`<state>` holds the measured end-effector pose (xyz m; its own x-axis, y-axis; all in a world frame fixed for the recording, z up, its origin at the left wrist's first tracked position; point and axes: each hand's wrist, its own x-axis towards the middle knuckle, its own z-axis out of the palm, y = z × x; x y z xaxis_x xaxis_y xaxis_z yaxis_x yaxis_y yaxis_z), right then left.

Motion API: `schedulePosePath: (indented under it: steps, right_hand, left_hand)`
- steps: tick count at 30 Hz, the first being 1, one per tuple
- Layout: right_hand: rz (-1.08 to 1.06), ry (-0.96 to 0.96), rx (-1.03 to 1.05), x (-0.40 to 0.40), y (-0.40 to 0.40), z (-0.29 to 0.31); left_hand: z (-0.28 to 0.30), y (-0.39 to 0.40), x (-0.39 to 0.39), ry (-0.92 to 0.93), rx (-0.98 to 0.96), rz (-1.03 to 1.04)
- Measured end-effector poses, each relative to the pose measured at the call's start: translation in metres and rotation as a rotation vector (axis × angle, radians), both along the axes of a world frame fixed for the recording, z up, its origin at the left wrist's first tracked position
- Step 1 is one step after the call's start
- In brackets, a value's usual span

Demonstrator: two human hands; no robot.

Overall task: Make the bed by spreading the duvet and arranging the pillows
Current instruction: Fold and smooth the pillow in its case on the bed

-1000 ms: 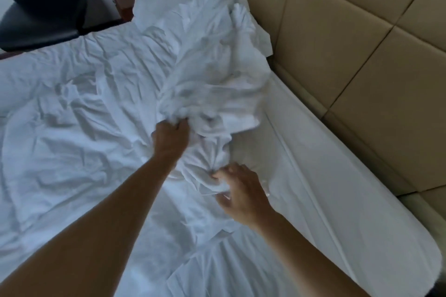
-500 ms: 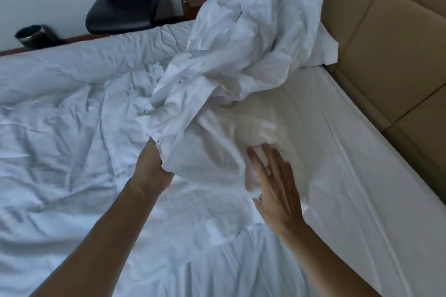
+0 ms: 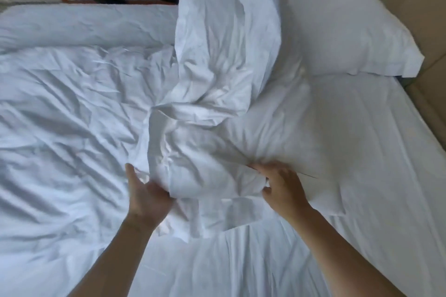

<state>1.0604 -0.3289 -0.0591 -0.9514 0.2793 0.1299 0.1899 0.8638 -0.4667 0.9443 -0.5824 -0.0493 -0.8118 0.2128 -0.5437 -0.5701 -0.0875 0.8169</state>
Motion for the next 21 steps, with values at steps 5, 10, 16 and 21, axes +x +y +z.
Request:
schedulePosePath:
  steps: [5, 10, 16, 21]
  right_hand:
    - [0.047, 0.045, 0.048, -0.017, -0.035, 0.025]
    - [0.111, 0.048, -0.012, -0.016, -0.070, 0.043]
    - [0.180, -0.156, 0.001, -0.010, -0.113, 0.007]
    - [-0.005, -0.098, 0.144, 0.001, -0.134, -0.007]
  left_hand:
    - [0.004, 0.001, -0.034, -0.173, 0.011, -0.022]
    - [0.023, -0.043, -0.045, -0.140, 0.080, 0.065]
    - [-0.009, -0.100, -0.003, -0.393, 0.151, 0.392]
    - [-0.005, -0.111, -0.008, -0.441, 0.110, 0.296]
